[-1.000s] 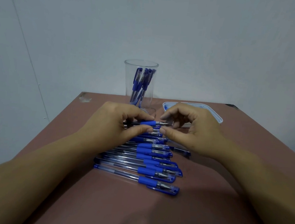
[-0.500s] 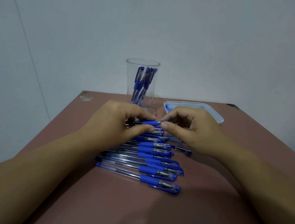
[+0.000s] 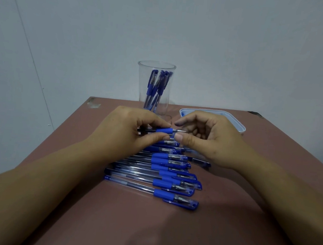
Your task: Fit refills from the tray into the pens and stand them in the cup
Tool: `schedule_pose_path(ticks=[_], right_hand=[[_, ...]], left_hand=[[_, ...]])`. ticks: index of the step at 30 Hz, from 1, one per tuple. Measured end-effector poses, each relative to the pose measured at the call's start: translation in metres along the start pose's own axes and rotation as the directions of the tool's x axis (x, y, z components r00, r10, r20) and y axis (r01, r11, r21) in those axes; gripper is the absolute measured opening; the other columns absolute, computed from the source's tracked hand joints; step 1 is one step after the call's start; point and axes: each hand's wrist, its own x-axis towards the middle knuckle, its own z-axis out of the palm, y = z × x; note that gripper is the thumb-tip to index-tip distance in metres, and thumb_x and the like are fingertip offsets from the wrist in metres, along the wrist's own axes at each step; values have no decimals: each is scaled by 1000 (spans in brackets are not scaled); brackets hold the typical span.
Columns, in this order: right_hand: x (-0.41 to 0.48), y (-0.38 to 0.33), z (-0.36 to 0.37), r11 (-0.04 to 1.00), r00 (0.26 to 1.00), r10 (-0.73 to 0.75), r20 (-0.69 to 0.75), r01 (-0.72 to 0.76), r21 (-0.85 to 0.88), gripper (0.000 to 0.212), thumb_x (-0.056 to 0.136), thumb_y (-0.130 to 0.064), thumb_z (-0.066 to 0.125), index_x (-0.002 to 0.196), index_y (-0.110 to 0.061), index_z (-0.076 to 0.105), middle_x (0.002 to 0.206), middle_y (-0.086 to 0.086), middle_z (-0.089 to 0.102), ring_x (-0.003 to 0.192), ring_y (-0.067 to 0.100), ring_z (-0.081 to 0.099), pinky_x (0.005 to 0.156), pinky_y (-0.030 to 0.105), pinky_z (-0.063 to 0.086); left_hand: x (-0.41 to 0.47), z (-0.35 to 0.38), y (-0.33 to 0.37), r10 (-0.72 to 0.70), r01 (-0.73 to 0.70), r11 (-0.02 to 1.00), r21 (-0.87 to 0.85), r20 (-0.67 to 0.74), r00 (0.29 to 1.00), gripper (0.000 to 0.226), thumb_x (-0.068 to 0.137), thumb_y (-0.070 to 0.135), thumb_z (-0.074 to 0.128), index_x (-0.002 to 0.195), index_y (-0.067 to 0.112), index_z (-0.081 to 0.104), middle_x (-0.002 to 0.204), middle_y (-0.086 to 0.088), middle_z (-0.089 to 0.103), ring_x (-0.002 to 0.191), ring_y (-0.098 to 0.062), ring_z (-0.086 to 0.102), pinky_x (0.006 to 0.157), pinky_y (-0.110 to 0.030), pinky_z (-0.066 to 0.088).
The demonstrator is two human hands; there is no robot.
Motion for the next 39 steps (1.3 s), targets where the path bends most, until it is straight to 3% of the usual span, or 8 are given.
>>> schedule_pose_path(ticks=[3,6,9,15,23,30,34,39], right_hand=[[0,-2,-1,999,1000,13,3,-13,-42,24,78,-47,64,92,-28,71,86,1,73,82,23,68,78,42,57],[2,0,-1,995,1000,-2,4,3,-104,6,83,-34,70,88,-32,72,81,-5,72,75,13,67,70,30,57],[2,0,-2,991,1000,-28,-9,27,-132,12,82,-22,75,89,-31,72,81,-8,72,71,5,64,66,17,51],[3,0,-4,979,994,-99,-42,90,-183,17,79,-20,77,89,-32,70,87,-8,74,82,7,69,78,26,57],[1,-3,-5,962,983,-183,-30,173,-210,21,78,-15,78,89,-30,69,86,-10,72,82,6,69,76,21,56],[0,-3,-3,993,999,-47,-27,44,-109,26,78,-45,66,99,-30,70,86,-6,72,78,11,67,73,27,56],[2,1,-3,989,999,-42,-21,39,-141,8,83,-28,73,91,-29,72,81,-9,73,74,7,67,66,21,53],[3,1,-11,983,996,-74,-39,67,-174,20,80,-17,77,86,-34,70,81,-10,72,76,4,67,72,20,54]], left_hand=[[0,0,0,2,-2,1000,5,3,1000,29,82,47,66,104,30,75,84,33,59,76,9,62,66,-9,49],[0,1,0,-10,10,1000,10,26,1000,30,81,49,65,104,32,74,82,32,59,76,7,63,66,-9,49],[1,2,1,-44,44,999,-2,38,998,28,81,49,65,103,34,74,80,34,59,74,8,62,64,-7,46],[0,3,4,-134,138,989,-56,78,988,29,85,49,58,100,31,75,69,25,62,64,0,60,54,-8,41],[0,3,6,-150,155,983,-98,60,987,25,83,46,63,98,30,76,65,20,63,57,-7,57,51,-7,38],[0,2,6,-119,119,989,-91,-4,993,21,77,40,73,96,31,75,73,32,62,64,0,61,55,-5,39],[0,3,3,-122,122,991,-59,11,992,22,76,44,71,95,33,74,70,33,60,64,3,59,55,-5,39],[0,3,1,-150,150,985,-80,6,989,24,74,53,63,93,40,70,70,24,64,66,-2,60,54,-6,40]])
